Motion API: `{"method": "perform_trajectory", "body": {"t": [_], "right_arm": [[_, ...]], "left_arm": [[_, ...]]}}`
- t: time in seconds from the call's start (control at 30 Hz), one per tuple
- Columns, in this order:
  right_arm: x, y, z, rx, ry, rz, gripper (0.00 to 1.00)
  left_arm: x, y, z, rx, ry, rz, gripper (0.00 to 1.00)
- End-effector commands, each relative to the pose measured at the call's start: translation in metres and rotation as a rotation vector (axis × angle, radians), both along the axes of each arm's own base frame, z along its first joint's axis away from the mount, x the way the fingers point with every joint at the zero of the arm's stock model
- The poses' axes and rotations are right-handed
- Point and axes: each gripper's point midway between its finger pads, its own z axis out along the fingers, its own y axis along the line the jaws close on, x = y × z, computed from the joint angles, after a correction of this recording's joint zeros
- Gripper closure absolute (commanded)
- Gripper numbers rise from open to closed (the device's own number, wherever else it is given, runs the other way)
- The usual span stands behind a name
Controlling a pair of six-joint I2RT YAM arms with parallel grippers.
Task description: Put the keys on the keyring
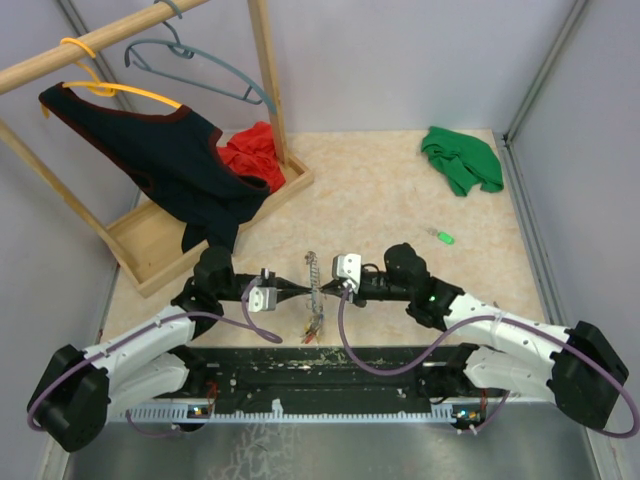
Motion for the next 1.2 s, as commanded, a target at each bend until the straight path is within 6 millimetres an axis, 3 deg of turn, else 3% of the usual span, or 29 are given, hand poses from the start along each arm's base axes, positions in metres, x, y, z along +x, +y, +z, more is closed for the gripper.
{"method": "perform_trajectory", "body": {"t": [0.0, 1.17], "right_arm": [[0.001, 0.006, 0.017, 0.059, -0.070, 0.016, 1.00], [-0.009, 0.011, 0.021, 0.077, -0.106, 0.064, 1.00]], "left_arm": [[0.000, -0.004, 0.022, -0.039, -0.069, -0.040, 1.00], [-0.003, -0.006, 0.019, -0.033, -0.031, -0.065, 1.00]]}}
